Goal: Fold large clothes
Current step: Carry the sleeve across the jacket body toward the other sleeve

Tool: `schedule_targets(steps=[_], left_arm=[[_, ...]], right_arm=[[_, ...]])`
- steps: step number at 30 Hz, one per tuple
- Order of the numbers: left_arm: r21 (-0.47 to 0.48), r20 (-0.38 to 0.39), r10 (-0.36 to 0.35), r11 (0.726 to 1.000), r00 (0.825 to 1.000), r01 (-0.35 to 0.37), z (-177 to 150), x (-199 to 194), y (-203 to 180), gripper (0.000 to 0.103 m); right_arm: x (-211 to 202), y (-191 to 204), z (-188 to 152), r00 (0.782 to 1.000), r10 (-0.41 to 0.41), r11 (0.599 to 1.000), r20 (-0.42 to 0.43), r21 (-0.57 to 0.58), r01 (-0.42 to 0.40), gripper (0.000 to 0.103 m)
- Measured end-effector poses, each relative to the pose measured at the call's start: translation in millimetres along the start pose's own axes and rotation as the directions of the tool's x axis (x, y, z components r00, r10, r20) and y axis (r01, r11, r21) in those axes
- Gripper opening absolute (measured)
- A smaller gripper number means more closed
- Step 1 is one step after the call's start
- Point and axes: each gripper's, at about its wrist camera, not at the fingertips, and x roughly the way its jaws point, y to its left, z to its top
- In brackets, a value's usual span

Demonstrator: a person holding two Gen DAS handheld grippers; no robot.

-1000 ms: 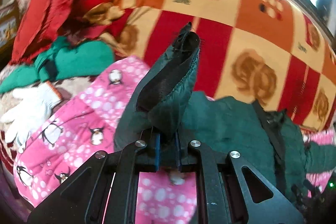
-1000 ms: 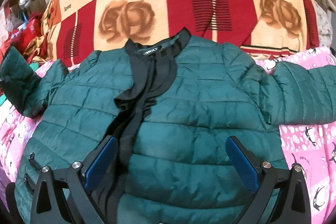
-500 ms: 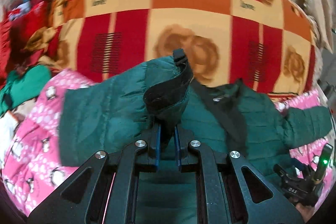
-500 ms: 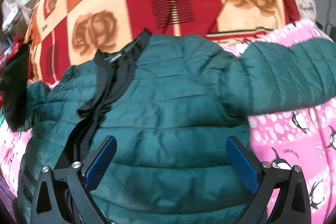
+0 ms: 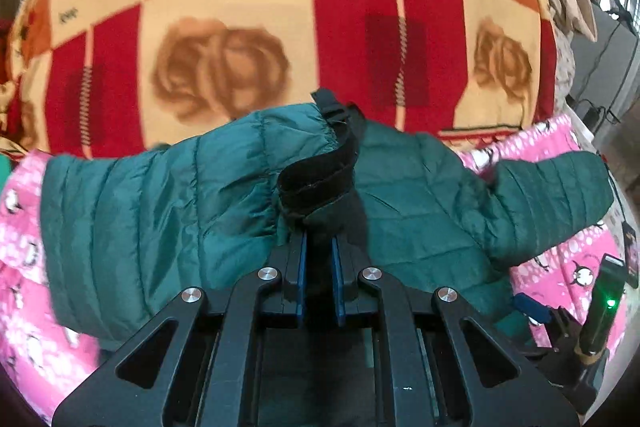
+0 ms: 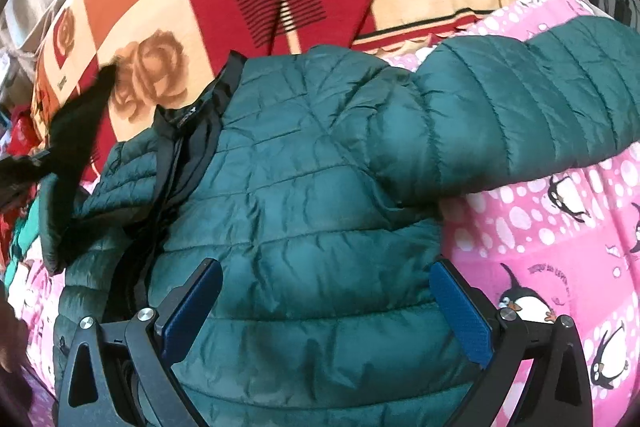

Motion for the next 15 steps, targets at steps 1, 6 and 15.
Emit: schedule_targets(steps=[1,6,15], left_arm=[[-0.003,-0.017,-0.008,1.0,1.0,0.008,-1.6,10.0,-5.9,0.01],[-0.005,-0.097,-0.052,0.999,0.994,0.052,-13.4,49.9,-26.8,0.01],[0.016,-0.133,-0.06,0.998,0.989,0.063,-34.7,79.6,-40.0,0.013]], right_arm=[[0.8,-2.9,0.3,1.0,-0.005,1.0,-0.004,0.01,0.005,0.103],[6.1,-19.9,1.0,0.999,-0.002,0.997,-0.038,0.082,0.005,0.103],[12.0,-21.9,-0.8,0.998,-0.019,0.997,-0.057,0.07,0.023,0.103]])
